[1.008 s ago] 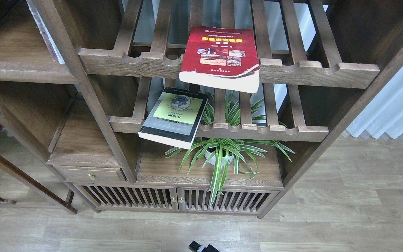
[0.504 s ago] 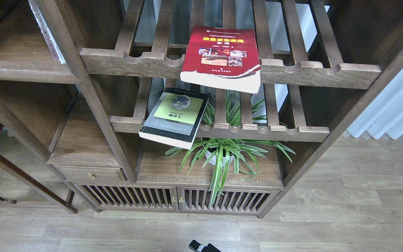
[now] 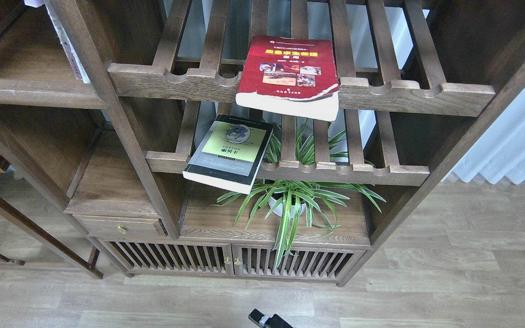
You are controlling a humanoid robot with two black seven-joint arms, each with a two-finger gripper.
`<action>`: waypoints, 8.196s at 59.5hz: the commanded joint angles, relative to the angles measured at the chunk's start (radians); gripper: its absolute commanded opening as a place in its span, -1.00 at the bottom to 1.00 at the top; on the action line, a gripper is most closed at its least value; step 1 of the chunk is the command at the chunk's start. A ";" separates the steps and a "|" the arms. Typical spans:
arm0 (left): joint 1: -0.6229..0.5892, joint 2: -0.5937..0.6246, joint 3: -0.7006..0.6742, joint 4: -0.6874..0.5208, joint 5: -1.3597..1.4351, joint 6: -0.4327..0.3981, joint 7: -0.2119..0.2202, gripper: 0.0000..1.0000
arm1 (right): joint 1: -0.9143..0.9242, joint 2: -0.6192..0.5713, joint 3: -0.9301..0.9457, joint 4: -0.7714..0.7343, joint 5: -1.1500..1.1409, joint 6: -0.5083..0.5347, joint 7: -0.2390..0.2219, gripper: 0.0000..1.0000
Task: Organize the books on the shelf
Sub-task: 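Carry the white book with the left gripper onto the side shelf, then reach the right gripper up toward the red book on the upper slats, then grasp the red book's lower edge with the right gripper and tilt it, then pull the red book down off the shelf with the right gripper, then grasp the red book with the left gripper beside the right gripper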
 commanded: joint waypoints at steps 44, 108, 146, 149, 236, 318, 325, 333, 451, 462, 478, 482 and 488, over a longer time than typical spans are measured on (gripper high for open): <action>0.477 0.033 -0.426 -0.411 -0.216 0.001 -0.014 0.67 | 0.037 0.008 0.063 0.009 0.019 0.000 0.135 1.00; 1.253 -0.246 -0.525 -0.635 -0.343 0.001 -0.005 1.00 | 0.086 -0.130 0.381 0.357 0.044 0.000 0.140 0.99; 1.296 -0.253 -0.515 -0.595 -0.346 0.001 -0.011 1.00 | 0.195 -0.264 0.414 0.546 -0.103 0.000 0.127 0.99; 1.297 -0.253 -0.515 -0.586 -0.346 0.001 -0.011 1.00 | 0.196 -0.252 0.419 0.569 -0.128 0.000 0.126 0.99; 1.297 -0.253 -0.532 -0.533 -0.348 0.001 -0.011 1.00 | 0.376 0.052 0.413 0.580 -0.318 -0.174 0.126 0.98; 1.296 -0.251 -0.540 -0.525 -0.349 0.001 -0.020 1.00 | 0.380 0.049 0.560 0.577 -0.309 -0.243 0.130 -0.79; 1.296 -0.251 -0.542 -0.514 -0.349 0.001 -0.020 1.00 | 0.362 0.041 0.560 0.577 -0.309 -0.190 0.126 -0.90; 1.296 -0.253 -0.538 -0.483 -0.349 0.001 -0.020 1.00 | 0.337 0.026 0.562 0.584 -0.306 -0.151 0.127 -0.90; 1.293 -0.440 0.104 -0.421 -0.503 0.001 -0.019 1.00 | -0.256 -0.173 0.453 0.391 -0.114 0.000 0.108 -0.88; 1.262 -0.446 0.258 -0.427 -0.558 0.001 -0.022 1.00 | -0.206 -0.115 0.364 0.337 -0.142 0.000 0.063 -0.88; 1.253 -0.518 0.322 -0.424 -0.604 0.001 -0.022 1.00 | -0.195 -0.068 0.275 0.327 -0.159 0.000 -0.012 -0.87; 1.245 -0.523 0.363 -0.421 -0.642 0.001 -0.020 1.00 | -0.193 -0.063 0.264 0.321 -0.171 0.000 -0.017 -0.87; 1.230 -0.523 0.420 -0.414 -0.684 0.001 -0.023 1.00 | -0.195 -0.045 0.263 0.319 -0.179 0.000 -0.018 -0.87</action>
